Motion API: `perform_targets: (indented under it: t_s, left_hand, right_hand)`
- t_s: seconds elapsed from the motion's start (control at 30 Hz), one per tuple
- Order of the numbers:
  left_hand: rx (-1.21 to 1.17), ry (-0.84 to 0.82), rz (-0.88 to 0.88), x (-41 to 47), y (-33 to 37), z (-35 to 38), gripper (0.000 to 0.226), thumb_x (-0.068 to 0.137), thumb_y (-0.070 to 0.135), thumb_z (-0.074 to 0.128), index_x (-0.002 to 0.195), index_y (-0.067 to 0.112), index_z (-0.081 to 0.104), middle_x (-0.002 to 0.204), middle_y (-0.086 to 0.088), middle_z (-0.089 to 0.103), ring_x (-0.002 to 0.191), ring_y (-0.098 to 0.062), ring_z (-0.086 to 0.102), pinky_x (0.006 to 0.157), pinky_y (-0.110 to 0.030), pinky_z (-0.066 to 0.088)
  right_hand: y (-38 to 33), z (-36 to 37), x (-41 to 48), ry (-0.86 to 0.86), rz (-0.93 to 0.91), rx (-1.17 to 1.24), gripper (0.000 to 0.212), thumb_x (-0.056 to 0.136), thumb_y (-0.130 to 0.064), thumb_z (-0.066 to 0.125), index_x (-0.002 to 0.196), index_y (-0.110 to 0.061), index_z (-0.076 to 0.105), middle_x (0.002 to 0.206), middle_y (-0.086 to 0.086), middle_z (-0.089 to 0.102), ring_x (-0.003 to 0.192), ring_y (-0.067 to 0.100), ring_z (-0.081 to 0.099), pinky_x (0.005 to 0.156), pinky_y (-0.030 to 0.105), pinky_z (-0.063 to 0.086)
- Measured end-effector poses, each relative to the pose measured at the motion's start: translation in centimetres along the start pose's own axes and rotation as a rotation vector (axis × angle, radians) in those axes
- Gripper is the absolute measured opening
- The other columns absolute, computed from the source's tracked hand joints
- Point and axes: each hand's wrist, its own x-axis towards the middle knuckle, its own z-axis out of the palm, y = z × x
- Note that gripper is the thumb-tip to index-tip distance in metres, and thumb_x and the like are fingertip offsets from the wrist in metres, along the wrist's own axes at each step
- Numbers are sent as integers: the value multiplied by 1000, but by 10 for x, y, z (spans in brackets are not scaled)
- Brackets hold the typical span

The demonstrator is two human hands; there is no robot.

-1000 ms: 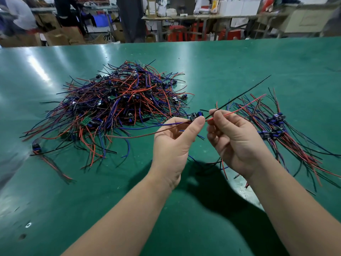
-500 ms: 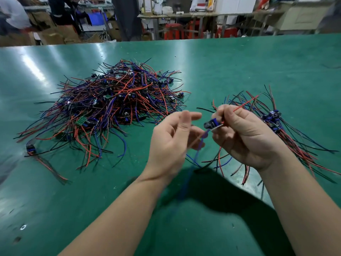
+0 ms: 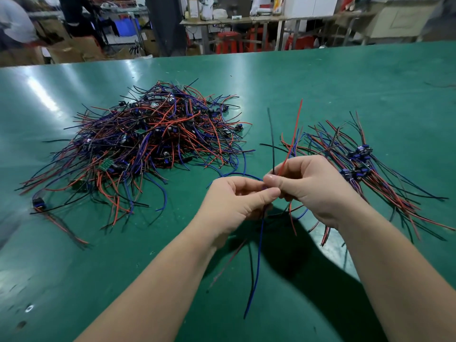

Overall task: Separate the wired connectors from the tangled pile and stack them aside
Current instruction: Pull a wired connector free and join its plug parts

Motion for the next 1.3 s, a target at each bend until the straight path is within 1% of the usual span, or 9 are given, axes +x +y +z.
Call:
perform_targets:
  t_s: [0.17, 0.37, 0.6, 0.7, 0.83, 1.0, 1.13, 1.23, 1.3]
  left_hand:
    - [149, -89, -41, 0, 6, -10, 15, 73, 8, 79, 78, 10, 65, 64, -2, 68, 58, -11, 65, 56, -20, 51]
    - [382, -253, -101, -2, 7, -17, 20, 72, 14, 82, 76, 14, 62, 67, -3, 68, 63, -11, 64, 53, -18, 49]
    - [334, 2, -27, 6, 6, -28, 23, 73, 10, 81, 80, 6, 59, 63, -8, 67, 55, -13, 65, 49, -19, 50]
    - [109, 158, 12, 12, 5, -29, 21, 77, 8, 76, 85, 3, 57, 62, -5, 65, 54, -13, 65, 50, -23, 54]
    - [0, 200, 47, 13, 4, -25, 24, 77, 11, 75, 91, -1, 60, 66, -5, 67, 54, -11, 66, 47, -24, 53]
    - [118, 135, 96, 11, 1, -20, 23, 74, 25, 73, 88, 8, 66, 72, -4, 71, 66, -15, 70, 60, -32, 57]
    - [87, 44, 76, 9, 2, -14, 13, 89, 26, 62, 87, 14, 67, 76, 1, 73, 70, -14, 71, 62, -28, 58]
    - [188, 157, 104, 12, 5, -19, 11, 94, 16, 59, 87, 16, 67, 85, -6, 73, 71, -11, 70, 61, -25, 57]
    - [418, 304, 215, 15, 7, -32, 15, 92, 11, 58, 90, 21, 69, 91, -3, 73, 79, -15, 68, 72, -28, 55]
  right_hand:
    - [-6, -4, 0, 158, -45, -32, 21, 72, -14, 80, 59, -11, 63, 47, 0, 56, 40, 10, 49, 40, 19, 39]
    - [-17, -23, 2, 458, -27, 322, 22, 79, -12, 74, 65, -11, 58, 44, -6, 56, 37, 6, 52, 38, 15, 40]
    - [-11, -17, 5, 656, -255, 554, 9, 90, -10, 63, 90, -15, 56, 74, 4, 60, 62, 16, 68, 61, 22, 52]
    - [-7, -10, 5, 492, -248, 188, 22, 82, -11, 73, 92, -23, 57, 79, 4, 62, 69, 16, 63, 68, 29, 50]
    - [0, 13, -5, -97, -212, -350, 40, 65, -13, 85, 95, -30, 63, 87, -4, 64, 63, 11, 62, 66, 25, 52]
    - [4, 22, -5, 141, -358, -463, 18, 71, -11, 79, 81, -18, 66, 70, -8, 64, 59, 5, 56, 59, 15, 46]
    - [5, 15, -2, 252, -338, -552, 14, 75, -14, 76, 87, -15, 69, 77, -7, 66, 62, 5, 59, 63, 15, 47]
    - [8, 7, 3, 349, -258, -701, 14, 78, -13, 72, 92, -12, 70, 84, 0, 67, 65, 14, 58, 68, 20, 42]
    - [12, -1, 5, 352, -145, -810, 17, 81, -15, 69, 97, -10, 69, 91, 3, 68, 79, 19, 58, 76, 25, 43]
